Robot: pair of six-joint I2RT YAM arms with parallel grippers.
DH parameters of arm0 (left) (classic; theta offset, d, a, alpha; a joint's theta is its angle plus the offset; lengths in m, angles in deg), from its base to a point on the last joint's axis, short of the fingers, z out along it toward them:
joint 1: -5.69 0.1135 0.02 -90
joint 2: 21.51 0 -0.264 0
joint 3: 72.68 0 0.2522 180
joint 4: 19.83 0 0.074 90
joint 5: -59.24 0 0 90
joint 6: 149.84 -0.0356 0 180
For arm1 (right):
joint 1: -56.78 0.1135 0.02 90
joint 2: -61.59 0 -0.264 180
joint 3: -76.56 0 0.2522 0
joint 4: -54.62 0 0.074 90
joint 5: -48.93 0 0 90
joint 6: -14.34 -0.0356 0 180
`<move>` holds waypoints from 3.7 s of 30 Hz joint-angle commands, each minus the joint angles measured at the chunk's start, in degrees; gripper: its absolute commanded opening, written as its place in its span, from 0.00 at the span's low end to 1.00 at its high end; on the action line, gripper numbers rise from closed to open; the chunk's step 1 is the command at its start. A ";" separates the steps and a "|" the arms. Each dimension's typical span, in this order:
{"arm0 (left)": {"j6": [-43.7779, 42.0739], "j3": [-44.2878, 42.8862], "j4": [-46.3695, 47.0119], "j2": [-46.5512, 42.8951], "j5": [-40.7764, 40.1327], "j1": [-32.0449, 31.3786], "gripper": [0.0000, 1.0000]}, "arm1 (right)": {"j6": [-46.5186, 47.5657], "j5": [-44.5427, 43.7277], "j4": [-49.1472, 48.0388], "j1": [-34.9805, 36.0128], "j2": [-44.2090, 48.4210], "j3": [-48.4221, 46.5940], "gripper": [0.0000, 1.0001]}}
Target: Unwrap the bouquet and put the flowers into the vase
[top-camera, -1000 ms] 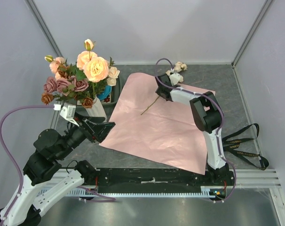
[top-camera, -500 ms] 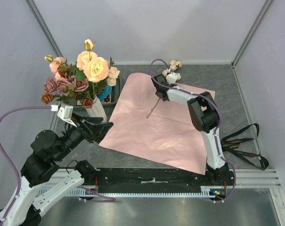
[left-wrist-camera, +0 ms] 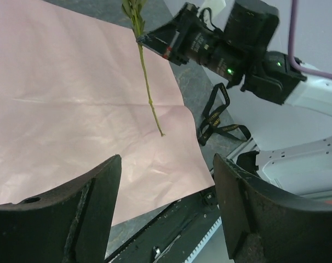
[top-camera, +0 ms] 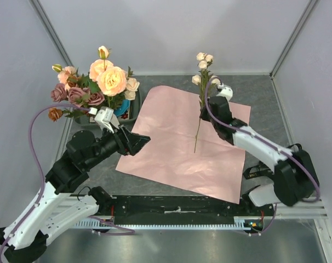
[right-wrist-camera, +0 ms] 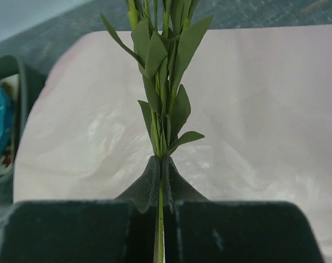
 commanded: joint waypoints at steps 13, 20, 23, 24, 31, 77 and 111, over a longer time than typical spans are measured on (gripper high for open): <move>-0.57 -5.14 19.67 19.97 3.17 -14.79 0.62 | 8.74 24.09 -8.82 0.03 45.35 24.69 0.00; -3.47 -11.65 22.14 27.90 -9.91 -20.06 0.63 | 8.21 26.64 -5.57 0.03 50.73 21.70 0.00; -2.94 -8.43 22.57 22.91 -18.52 -20.24 0.63 | 9.09 26.46 -4.69 0.03 50.12 20.56 0.00; -2.85 -7.53 22.66 19.32 -20.37 -20.24 0.63 | 9.35 26.29 -4.34 0.03 49.85 20.21 0.00; -8.65 -8.75 19.51 11.03 -17.68 -20.24 0.74 | 9.62 28.65 -6.70 0.03 46.95 19.85 0.00; -16.03 -64.13 -2.13 53.83 -3.69 -17.70 0.25 | 7.86 46.41 -12.07 0.03 47.31 6.41 0.00; -71.75 -20.89 8.58 13.57 -32.42 -17.70 0.02 | 8.83 23.56 5.77 0.03 45.45 8.60 0.98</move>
